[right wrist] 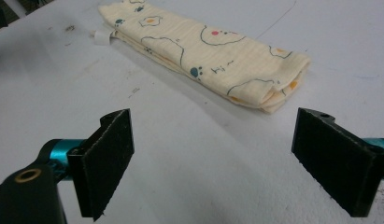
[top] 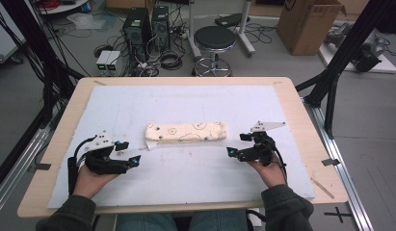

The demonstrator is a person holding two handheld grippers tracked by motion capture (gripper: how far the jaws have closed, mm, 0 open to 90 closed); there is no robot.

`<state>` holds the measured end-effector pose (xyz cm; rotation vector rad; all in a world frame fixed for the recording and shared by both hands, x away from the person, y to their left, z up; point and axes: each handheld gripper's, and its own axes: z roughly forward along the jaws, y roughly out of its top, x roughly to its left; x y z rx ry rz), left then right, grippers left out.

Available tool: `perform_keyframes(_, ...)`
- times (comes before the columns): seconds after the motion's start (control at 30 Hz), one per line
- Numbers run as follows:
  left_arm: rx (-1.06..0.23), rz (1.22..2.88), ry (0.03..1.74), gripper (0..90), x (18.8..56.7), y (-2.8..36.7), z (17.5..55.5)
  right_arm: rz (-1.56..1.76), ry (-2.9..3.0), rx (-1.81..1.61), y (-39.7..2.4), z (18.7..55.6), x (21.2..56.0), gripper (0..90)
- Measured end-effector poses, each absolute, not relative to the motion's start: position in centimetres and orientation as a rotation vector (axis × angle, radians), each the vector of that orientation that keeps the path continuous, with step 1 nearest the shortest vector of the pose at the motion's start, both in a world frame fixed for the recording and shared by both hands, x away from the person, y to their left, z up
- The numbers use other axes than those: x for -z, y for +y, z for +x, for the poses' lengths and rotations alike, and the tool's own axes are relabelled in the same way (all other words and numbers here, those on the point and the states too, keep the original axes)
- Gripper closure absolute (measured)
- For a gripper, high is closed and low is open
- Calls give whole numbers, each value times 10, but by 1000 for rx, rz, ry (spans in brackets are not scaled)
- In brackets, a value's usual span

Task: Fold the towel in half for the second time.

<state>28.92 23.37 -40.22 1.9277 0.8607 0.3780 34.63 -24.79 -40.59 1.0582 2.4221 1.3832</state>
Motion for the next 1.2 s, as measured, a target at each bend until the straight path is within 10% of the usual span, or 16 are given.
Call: perform_keyframes(1.2, -407, 1979, 882, 253, 417, 243, 258, 1070, 2366, -1389, -279, 310, 413, 122)
